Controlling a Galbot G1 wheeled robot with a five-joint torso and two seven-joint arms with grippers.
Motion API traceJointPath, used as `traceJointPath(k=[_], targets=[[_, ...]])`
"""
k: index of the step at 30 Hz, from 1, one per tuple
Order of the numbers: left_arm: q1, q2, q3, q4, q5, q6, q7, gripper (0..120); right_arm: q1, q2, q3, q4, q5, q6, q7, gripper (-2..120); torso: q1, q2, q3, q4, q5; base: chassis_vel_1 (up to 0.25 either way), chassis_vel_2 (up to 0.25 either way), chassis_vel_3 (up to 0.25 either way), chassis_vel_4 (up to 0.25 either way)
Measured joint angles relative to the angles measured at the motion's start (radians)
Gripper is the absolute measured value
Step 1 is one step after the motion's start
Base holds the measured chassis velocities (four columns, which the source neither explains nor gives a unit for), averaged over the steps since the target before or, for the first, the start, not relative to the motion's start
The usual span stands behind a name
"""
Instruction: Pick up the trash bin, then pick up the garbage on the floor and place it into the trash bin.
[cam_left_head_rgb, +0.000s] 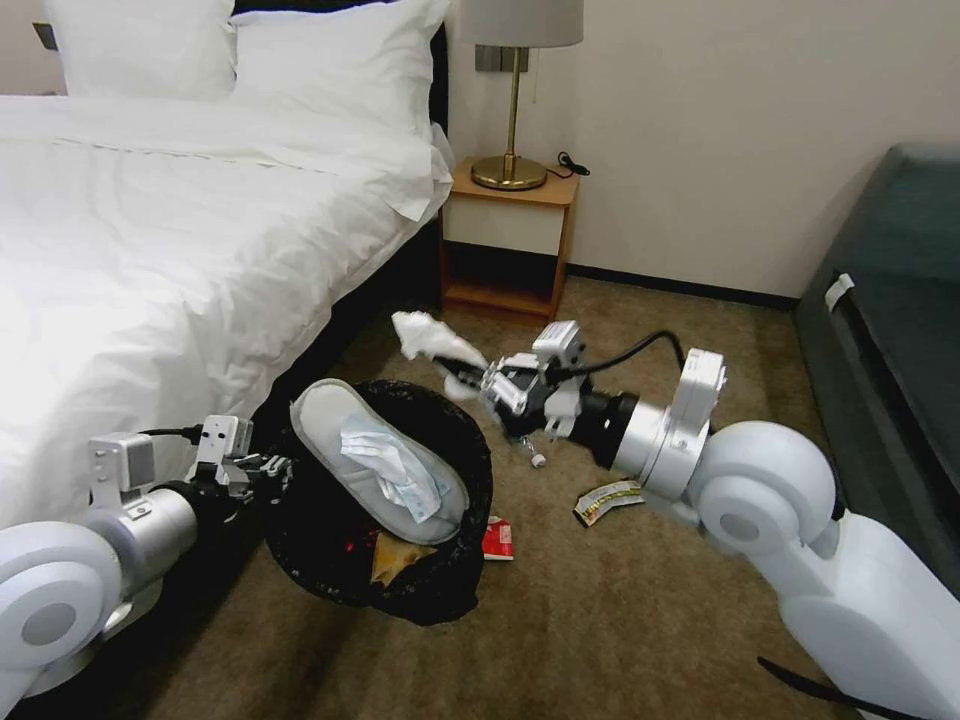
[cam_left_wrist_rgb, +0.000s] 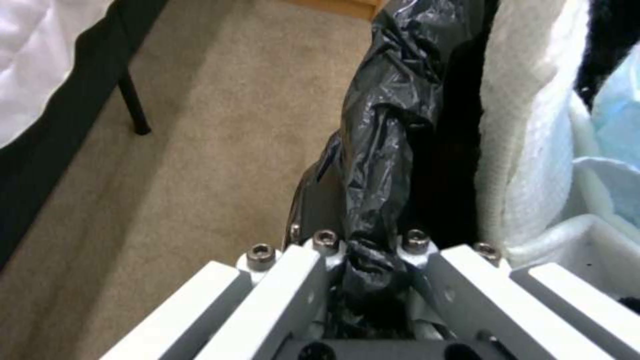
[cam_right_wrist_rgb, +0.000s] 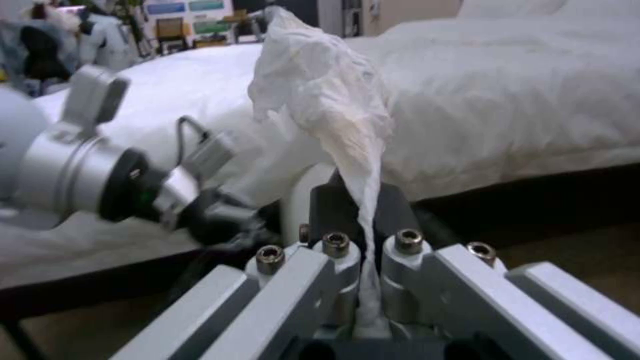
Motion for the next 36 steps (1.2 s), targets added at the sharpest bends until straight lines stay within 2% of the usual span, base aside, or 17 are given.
traceJointPath(k=[4,5,7,9,12,13,14,16,19,24,28,31,36], targets=[[-0.015,-0.004,0.019,0.004,0.0,0.0,-0.004,1,-0.016,-0.006,-0.023,0.012,-0.002,-0.008,0.006,0,0.0,0.0,0.0,0.0001,-0.0001,0.0,0.0,0.0,0.0],[-0.018,-0.007,0.022,0.004,0.0,0.0,-0.005,1,-0.027,-0.008,-0.036,0.018,-0.007,-0.017,0.016,6,0.0,0.0,0.0,0.0,0.0,0.0,0.0,0.0,0.0],[-0.019,-0.007,0.022,0.004,0.0,0.0,-0.006,1,-0.03,-0.008,-0.039,0.02,-0.008,-0.019,0.018,8,0.0,0.0,0.0,0.0,0.0,0.0,0.0,0.0,0.0],[-0.016,-0.008,0.006,-0.004,-0.006,0.0,-0.009,1,-0.046,-0.006,-0.068,0.033,-0.02,-0.025,0.034,23,0.0,0.0,0.0,0.0001,0.0,0.0,0.0,0.0,0.0],[-0.012,-0.007,-0.003,-0.007,-0.01,0.0,-0.009,1,-0.049,-0.001,-0.078,0.036,-0.025,-0.025,0.037,28,0.0,0.0,0.0,0.0,0.0,0.0,0.0,0.0,0.0],[-0.006,-0.007,-0.013,-0.01,-0.013,0.0,-0.009,1,-0.05,0.006,-0.091,0.037,-0.033,-0.025,0.04,35,0.0,0.0,0.0,0.0001,0.0,0.0,0.0,0.0,0.0],[-0.006,-0.007,-0.013,-0.01,-0.013,0.0,-0.009,1,-0.05,0.006,-0.091,0.037,-0.033,-0.025,0.04,35,0.0,0.0,0.0,0.0001,0.0,0.0,0.0,0.0,0.0],[0.002,-0.004,-0.022,-0.016,-0.014,0.0,-0.009,1,-0.05,0.017,-0.102,0.037,-0.054,-0.026,0.041,48,0.0,0.0,0.0,0.0002,0.0,0.0,0.0,0.0,0.0],[0.004,-0.004,-0.022,-0.018,-0.014,0.0,-0.009,1,-0.048,0.019,-0.103,0.036,-0.057,-0.026,0.041,53,0.0,0.0,0.0,0.0002,0.0,0.0,0.0,0.0,0.0],[0.009,-0.008,-0.021,-0.025,-0.013,0.0,-0.009,1,-0.042,0.024,-0.106,0.027,-0.065,-0.026,0.041,77,0.0,0.0,0.0,0.0001,0.0,0.0,0.0,0.0,0.0],[0.011,-0.009,-0.021,-0.026,-0.012,0.0,-0.009,1,-0.041,0.027,-0.106,0.027,-0.066,-0.026,0.041,85,0.0,0.0,0.0,0.0001,0.0,0.0,0.0,0.0,0.0],[0.01,-0.009,-0.022,-0.026,-0.012,0.0,-0.008,1,-0.038,0.03,-0.106,0.027,-0.066,-0.026,0.039,98,0.0,0.0,0.0,0.0001,0.0,0.0,0.0,0.0,0.0],[0.009,-0.009,-0.023,-0.026,-0.014,0.0,-0.007,1,-0.025,0.032,-0.102,0.027,-0.065,-0.027,0.037,100,0.0,0.0,0.0,0.0001,0.0,0.0,0.0,0.0,0.0]])
